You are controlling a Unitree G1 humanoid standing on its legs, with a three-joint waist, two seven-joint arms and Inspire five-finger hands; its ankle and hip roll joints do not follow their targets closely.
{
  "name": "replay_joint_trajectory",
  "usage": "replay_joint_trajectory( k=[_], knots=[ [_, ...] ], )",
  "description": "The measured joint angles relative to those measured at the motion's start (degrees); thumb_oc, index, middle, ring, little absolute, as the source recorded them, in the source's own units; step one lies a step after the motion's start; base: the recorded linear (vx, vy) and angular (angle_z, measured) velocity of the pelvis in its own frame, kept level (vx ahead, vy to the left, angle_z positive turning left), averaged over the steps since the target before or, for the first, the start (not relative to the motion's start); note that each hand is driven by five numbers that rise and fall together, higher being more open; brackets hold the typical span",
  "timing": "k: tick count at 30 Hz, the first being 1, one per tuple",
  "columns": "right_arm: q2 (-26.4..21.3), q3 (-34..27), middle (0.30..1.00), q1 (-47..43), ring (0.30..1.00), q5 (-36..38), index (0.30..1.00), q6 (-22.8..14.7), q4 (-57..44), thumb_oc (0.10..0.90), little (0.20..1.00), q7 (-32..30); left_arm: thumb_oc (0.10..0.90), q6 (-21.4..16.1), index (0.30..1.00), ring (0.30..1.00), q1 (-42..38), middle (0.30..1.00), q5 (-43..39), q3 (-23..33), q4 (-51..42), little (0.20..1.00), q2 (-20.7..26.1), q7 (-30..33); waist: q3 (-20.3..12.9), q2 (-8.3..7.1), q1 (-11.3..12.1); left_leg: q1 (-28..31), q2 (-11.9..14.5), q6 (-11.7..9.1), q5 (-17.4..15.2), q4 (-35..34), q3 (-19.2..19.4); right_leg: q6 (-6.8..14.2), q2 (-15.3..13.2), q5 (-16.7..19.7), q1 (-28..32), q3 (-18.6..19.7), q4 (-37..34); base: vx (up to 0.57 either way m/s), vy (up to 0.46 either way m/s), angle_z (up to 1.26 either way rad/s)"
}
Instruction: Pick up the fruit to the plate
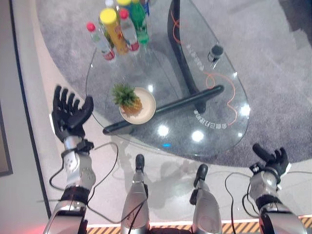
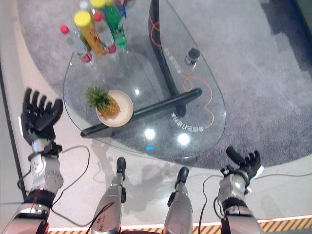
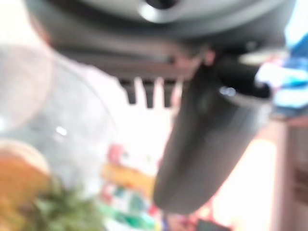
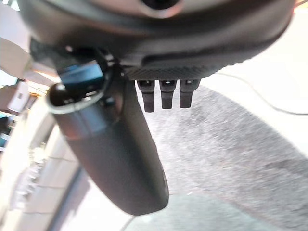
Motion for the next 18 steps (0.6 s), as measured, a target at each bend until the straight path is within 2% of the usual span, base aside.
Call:
replay_joint_trajectory(
  k=[1, 3, 5, 8, 14, 18],
  knots=[
    [0.78, -0.77, 0.900, 2.11, 0.900, -0.88, 0.900, 0.80, 0.31, 0.800, 0.900, 0.90, 0.800, 2.57, 0.900, 0.900, 2.24, 0.900, 0.14, 0.56, 1.59, 0.900, -0.08, -0.10, -1.23, -0.05, -0.07, 2.02, -0.05, -0.39, -0.19, -0.52, 0.42, 0.05, 0.00, 0.11, 2.37, -0.08, -1.57, 0.36, 0.032, -0.06],
    [1.86, -0.79, 0.900, 6.60, 0.900, -2.32, 0.900, 2.10, 1.54, 0.800, 0.900, 2.41, 0.800, 6.55, 0.900, 0.900, 6.57, 0.900, 0.55, 1.49, 5.50, 0.900, -1.21, 0.48, -7.01, 0.10, -0.36, 3.13, -0.01, -0.68, -0.62, -1.86, 0.64, 0.31, 0.15, -0.24, 3.61, -0.61, -2.83, 0.32, 0.018, -0.01],
    [2.84, -0.82, 0.900, 9.19, 0.900, -5.29, 0.900, 3.69, 2.83, 0.800, 0.900, 3.87, 0.800, 9.38, 0.900, 0.900, 8.03, 0.900, 4.06, 2.76, 9.97, 0.900, -2.26, -0.38, -8.56, 0.10, -0.47, 6.35, 0.13, -0.70, -1.42, -1.87, 0.89, 0.22, 0.26, -0.82, 6.83, -1.31, -2.84, 0.22, 0.008, 0.02],
    [4.73, 0.28, 0.900, 12.99, 0.900, -9.58, 0.900, 6.87, 6.75, 0.800, 0.900, 7.12, 0.800, 11.96, 0.900, 0.900, 12.24, 0.900, 12.87, 2.63, 17.44, 0.900, -2.43, -2.16, -15.43, -1.53, -0.56, 8.98, 0.42, -1.20, -2.93, -1.88, 1.67, 0.45, 0.40, -2.45, 9.18, -1.31, -2.86, 0.29, 0.027, -0.05],
    [5.54, 2.60, 0.900, 16.28, 0.900, -15.78, 0.900, 11.04, 12.48, 0.800, 0.900, 12.04, 0.800, 15.97, 0.900, 0.900, 15.30, 0.900, 21.95, 1.94, 30.33, 0.900, -2.54, -3.10, -21.85, -3.11, -1.83, 11.20, 0.67, -0.94, -3.92, -2.31, 2.09, 0.21, 0.51, -3.50, 11.36, -1.26, -2.91, 0.16, 0.014, -0.01],
    [5.41, 3.46, 0.900, 18.46, 0.900, -20.05, 0.900, 13.39, 14.32, 0.800, 0.900, 13.74, 0.800, 19.50, 0.900, 0.900, 16.07, 0.900, 26.63, 0.90, 35.27, 0.900, -3.79, -3.26, -23.66, -2.68, -2.11, 11.75, 0.86, -0.94, -3.92, -2.32, 2.17, 0.19, 0.64, -3.50, 12.20, -1.21, -3.15, 0.06, 0.011, -0.01]
  ],
)
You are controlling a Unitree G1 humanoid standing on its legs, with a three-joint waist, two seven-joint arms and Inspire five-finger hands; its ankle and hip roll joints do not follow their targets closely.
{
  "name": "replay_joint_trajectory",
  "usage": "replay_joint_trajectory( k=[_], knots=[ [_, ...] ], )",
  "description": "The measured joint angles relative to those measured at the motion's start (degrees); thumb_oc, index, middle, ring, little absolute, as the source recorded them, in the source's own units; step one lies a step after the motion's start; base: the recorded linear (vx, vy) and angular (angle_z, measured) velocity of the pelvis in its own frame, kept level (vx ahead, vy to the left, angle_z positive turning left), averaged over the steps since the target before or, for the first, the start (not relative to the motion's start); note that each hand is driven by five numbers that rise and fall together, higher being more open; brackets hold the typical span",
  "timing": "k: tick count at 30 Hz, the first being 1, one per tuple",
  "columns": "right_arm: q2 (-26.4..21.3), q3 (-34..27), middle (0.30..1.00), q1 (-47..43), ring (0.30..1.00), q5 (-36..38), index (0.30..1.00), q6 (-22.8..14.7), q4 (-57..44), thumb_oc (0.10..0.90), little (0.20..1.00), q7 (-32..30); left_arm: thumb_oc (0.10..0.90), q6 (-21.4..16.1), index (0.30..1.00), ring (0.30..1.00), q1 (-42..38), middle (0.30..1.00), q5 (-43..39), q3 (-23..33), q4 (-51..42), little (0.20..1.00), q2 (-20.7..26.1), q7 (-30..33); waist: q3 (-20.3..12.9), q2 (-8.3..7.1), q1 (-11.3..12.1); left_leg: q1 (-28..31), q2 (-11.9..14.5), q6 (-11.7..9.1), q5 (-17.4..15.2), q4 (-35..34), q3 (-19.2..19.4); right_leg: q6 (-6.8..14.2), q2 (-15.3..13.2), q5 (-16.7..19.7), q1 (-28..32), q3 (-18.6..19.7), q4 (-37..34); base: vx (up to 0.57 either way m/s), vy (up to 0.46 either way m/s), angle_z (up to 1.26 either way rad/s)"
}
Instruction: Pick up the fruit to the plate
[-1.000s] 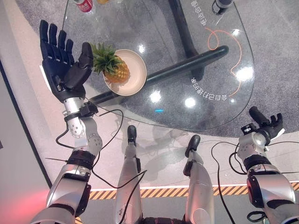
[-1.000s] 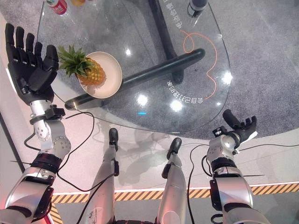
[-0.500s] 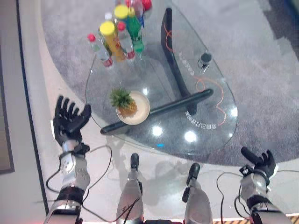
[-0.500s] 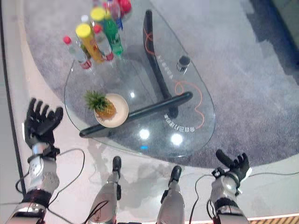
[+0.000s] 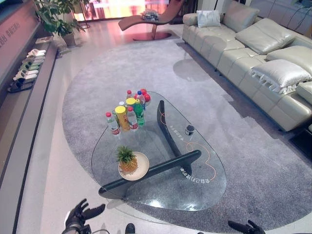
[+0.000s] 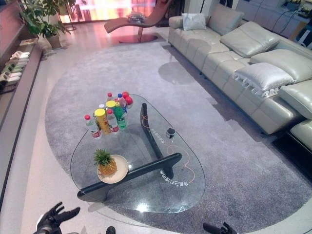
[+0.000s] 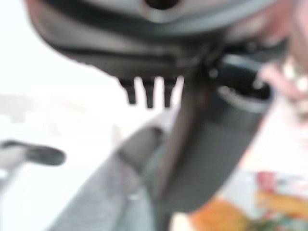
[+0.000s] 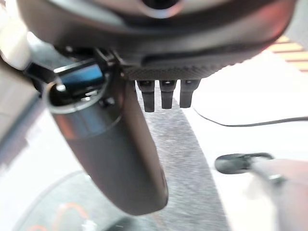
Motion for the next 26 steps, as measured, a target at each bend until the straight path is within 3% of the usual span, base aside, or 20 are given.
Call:
replay_joint_trajectory(
  k=[7, 13, 26],
  knots=[
    [0.03, 2.74, 0.900, 1.26, 0.900, -5.85, 0.900, 5.35, 2.67, 0.800, 0.900, 2.62, 0.800, 6.29, 0.900, 0.900, 0.34, 0.900, 8.57, -4.14, 1.78, 0.900, -2.42, -2.78, -0.85, 1.37, -0.61, 0.97, 0.07, -0.05, -0.02, 0.01, 0.06, -0.06, 0.11, -0.07, 0.66, 0.02, 0.13, 0.04, 0.017, 0.00],
    [0.42, 4.29, 0.900, 1.20, 0.900, -9.64, 0.900, 9.78, 3.44, 0.800, 0.900, 3.84, 0.800, 14.18, 0.900, 0.900, 0.11, 0.900, 12.76, -5.29, 3.51, 0.900, -3.29, -5.36, -1.03, 1.40, -1.24, 1.95, 0.07, -0.16, -0.13, 0.01, 0.10, -0.04, 0.12, -0.13, 1.49, 0.05, 0.25, 0.01, 0.007, 0.00],
    [0.44, 5.11, 0.900, 1.20, 0.900, -10.85, 0.900, 13.23, 4.73, 0.800, 0.900, 5.79, 0.800, 16.60, 0.900, 0.900, 0.10, 0.900, 12.79, -6.28, 4.18, 0.900, -3.20, -6.11, -2.05, 1.69, -1.13, 2.00, 0.76, -0.44, -0.40, 0.00, 0.69, -0.19, 0.64, -0.39, 1.53, 0.07, 0.05, 0.00, 0.000, -0.01]
  ],
)
